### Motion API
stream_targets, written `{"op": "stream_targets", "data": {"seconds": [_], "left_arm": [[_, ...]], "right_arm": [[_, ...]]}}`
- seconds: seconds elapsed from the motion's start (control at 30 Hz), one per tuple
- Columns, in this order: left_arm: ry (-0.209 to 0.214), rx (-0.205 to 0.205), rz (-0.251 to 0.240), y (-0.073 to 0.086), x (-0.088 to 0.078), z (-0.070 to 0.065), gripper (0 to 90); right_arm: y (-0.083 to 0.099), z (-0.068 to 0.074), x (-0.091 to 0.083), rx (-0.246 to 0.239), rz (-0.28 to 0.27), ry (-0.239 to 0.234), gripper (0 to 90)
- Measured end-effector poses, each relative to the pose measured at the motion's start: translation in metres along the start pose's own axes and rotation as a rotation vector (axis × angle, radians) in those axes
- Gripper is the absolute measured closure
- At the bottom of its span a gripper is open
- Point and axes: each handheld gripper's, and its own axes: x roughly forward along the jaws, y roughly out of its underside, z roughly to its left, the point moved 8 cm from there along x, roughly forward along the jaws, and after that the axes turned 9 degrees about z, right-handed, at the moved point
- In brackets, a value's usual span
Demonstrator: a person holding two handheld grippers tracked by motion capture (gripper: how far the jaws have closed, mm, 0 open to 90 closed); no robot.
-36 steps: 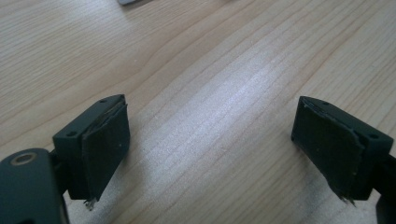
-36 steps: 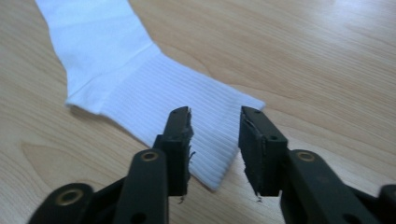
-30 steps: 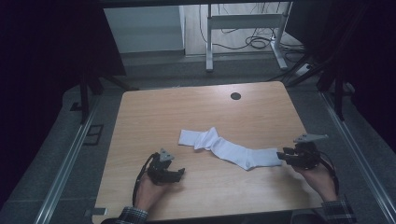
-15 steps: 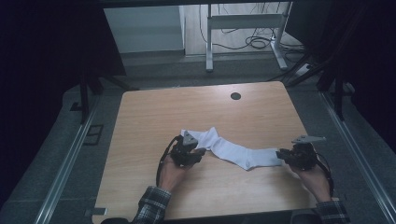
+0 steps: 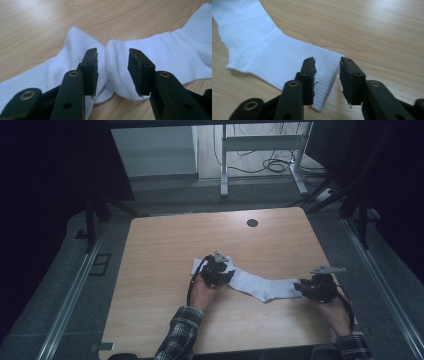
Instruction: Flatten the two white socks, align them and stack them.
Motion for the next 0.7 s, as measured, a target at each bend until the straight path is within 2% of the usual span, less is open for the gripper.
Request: {"op": "stream_targets", "data": {"seconds": [0.07, 0.13, 0.17, 0.23, 0.27, 0.33, 0.43, 0.47, 0.5, 0.57, 0.63, 0.67, 0.7], "left_arm": [[-0.007, 0.001, 0.012, 0.001, 0.006, 0.0, 59.1], [-0.011, 0.0, 0.021, 0.002, 0.009, 0.0, 65.9], [-0.014, -0.001, 0.024, 0.002, 0.01, 0.001, 65.9], [-0.006, 0.004, 0.03, 0.003, 0.011, 0.0, 78.0], [-0.006, 0.004, 0.03, 0.003, 0.011, 0.0, 81.0], [-0.013, 0.011, 0.016, 0.003, 0.009, 0.0, 83.8], [-0.018, 0.019, -0.024, -0.002, 0.001, -0.002, 84.4], [-0.018, 0.019, -0.024, -0.002, 0.001, -0.002, 84.5], [-0.018, 0.023, -0.035, -0.004, -0.003, -0.003, 84.6], [-0.015, 0.028, -0.053, -0.009, -0.009, -0.006, 84.6], [-0.013, 0.048, -0.065, -0.013, -0.021, -0.011, 84.7], [-0.013, 0.048, -0.065, -0.013, -0.021, -0.011, 84.7], [-0.021, 0.064, -0.069, -0.014, -0.028, -0.012, 84.7]], "right_arm": [[0.001, 0.0, 0.002, 0.004, 0.004, 0.001, 58.7], [0.003, -0.001, 0.005, 0.004, 0.026, 0.016, 59.7], [0.004, -0.001, 0.008, 0.003, 0.039, 0.017, 62.9], [0.007, 0.001, 0.012, 0.017, 0.06, -0.012, 76.6], [0.007, 0.001, 0.012, 0.017, 0.06, -0.012, 76.6], [0.006, 0.002, 0.011, 0.01, 0.066, -0.012, 82.0], [0.005, 0.003, 0.008, 0.002, 0.053, 0.0, 83.4], [0.005, 0.003, 0.008, 0.002, 0.053, 0.0, 83.4], [0.002, 0.002, 0.003, 0.002, 0.03, 0.002, 83.6], [0.001, 0.002, 0.001, 0.005, 0.022, 0.001, 83.6], [-0.004, 0.003, -0.01, 0.001, -0.009, -0.002, 83.7], [-0.004, 0.003, -0.01, 0.001, -0.009, -0.002, 83.7], [-0.005, 0.004, -0.012, 0.0, -0.016, -0.004, 83.7]]}}
